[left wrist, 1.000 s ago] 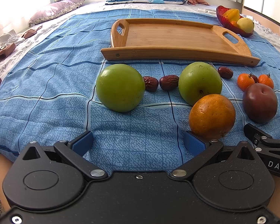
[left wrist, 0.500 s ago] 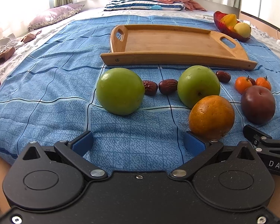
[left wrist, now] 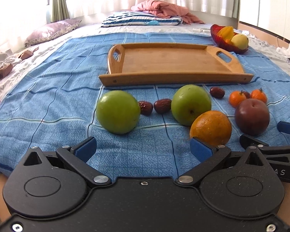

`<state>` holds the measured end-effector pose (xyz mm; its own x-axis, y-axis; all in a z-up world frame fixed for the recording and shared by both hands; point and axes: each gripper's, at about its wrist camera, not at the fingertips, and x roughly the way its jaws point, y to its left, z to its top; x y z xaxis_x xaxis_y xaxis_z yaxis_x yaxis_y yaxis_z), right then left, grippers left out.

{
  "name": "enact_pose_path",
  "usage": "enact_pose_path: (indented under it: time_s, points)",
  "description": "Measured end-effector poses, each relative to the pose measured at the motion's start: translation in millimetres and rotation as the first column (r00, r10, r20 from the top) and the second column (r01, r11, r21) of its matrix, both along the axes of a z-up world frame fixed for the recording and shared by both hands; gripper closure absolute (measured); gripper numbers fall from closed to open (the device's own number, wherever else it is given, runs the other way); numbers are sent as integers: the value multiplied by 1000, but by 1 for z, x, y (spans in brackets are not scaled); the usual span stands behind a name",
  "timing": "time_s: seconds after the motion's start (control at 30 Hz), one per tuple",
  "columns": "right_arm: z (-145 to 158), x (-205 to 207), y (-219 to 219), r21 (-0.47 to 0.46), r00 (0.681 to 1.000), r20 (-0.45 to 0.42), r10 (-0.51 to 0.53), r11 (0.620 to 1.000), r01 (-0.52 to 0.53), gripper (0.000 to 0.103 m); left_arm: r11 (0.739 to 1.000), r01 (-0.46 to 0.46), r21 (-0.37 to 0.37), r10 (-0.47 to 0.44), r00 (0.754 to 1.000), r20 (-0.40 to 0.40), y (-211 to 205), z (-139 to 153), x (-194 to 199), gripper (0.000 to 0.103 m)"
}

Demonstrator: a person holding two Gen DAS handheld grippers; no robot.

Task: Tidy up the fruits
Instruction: 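Move the left tool to the large orange while the right tool approaches the dark red apple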

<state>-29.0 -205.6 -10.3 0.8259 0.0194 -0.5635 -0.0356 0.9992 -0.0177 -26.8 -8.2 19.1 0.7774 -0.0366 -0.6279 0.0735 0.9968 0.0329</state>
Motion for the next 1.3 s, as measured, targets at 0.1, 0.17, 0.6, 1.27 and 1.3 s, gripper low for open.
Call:
enact_pose_path:
  time_s: [0.1, 0.17, 0.6, 1.27, 1.3]
  points:
    - [1, -3, -2, 11, 1000, 14, 0, 1000, 0, 4, 999, 30, -24, -30, 999, 18, -2, 5, -4, 0]
    - [2, -3, -4, 22, 1000, 23, 1, 1000, -1, 6, 997, 55, -53, -54, 998, 23, -3, 8, -6, 0]
    - [7, -13, -10, 54, 997, 70, 27, 998, -31, 17, 975, 180, -129, -180, 984, 9, -30, 14, -6, 5]
    - [8, -5, 0, 28, 993, 94, 77, 996, -80, 23, 975, 162, -151, -169, 985, -31, -42, 9, 4, 49]
    - [8, -5, 0, 27, 992, 96, 77, 996, -80, 23, 975, 159, -153, -166, 986, -32, -42, 8, 5, 50]
